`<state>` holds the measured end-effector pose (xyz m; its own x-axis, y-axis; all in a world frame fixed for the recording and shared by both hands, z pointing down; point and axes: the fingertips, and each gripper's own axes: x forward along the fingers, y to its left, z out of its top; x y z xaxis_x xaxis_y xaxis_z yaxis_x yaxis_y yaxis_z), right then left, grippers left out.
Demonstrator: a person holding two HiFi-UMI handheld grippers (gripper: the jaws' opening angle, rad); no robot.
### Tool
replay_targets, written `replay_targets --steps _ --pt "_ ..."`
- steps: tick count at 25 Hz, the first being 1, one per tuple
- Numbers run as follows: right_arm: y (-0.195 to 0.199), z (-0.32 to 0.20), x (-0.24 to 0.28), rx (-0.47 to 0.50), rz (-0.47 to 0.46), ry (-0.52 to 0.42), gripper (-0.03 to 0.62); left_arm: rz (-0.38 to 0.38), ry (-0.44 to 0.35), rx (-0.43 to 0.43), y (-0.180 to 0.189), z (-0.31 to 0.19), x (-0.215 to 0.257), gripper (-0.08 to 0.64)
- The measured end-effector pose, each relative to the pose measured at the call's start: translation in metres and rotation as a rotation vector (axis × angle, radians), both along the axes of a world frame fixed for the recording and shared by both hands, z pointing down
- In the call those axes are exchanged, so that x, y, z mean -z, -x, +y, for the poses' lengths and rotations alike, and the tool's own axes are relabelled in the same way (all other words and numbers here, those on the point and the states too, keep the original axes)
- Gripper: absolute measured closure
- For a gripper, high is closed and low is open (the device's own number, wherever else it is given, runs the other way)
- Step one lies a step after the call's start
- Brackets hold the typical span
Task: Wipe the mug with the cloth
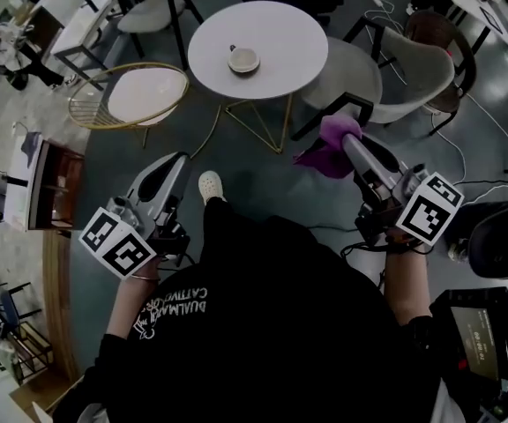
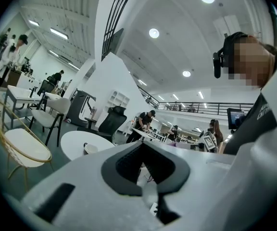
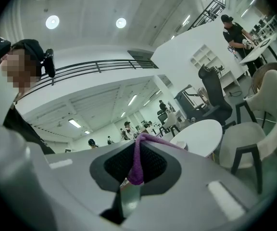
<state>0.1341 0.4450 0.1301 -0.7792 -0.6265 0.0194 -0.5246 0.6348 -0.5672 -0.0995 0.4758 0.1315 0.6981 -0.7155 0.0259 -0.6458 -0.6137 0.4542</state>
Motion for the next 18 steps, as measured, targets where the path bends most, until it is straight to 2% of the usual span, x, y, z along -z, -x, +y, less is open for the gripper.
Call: replay_targets --steps 7,11,16,18 --pt "0.013 -0.060 -0.030 -0.030 0.032 0.057 0.560 -0.060 -0.025 -0.038 0.006 -0.075 -0.029 0.561" --pt "0.020 -0.101 -0.042 -0.087 0.045 0.105 0.560 -0.144 -0.089 -0.093 0.010 -0.143 -0.036 0.561" --pt "0.041 -0.205 -0.050 -0.196 -0.001 0.143 0.560 -0.085 -0.070 -0.232 0.028 -0.259 -0.050 0.561" --pt "0.059 -0.254 -0.052 -0.226 -0.017 0.158 0.560 -0.153 -0.077 -0.290 0.041 -0.312 -0.059 0.561"
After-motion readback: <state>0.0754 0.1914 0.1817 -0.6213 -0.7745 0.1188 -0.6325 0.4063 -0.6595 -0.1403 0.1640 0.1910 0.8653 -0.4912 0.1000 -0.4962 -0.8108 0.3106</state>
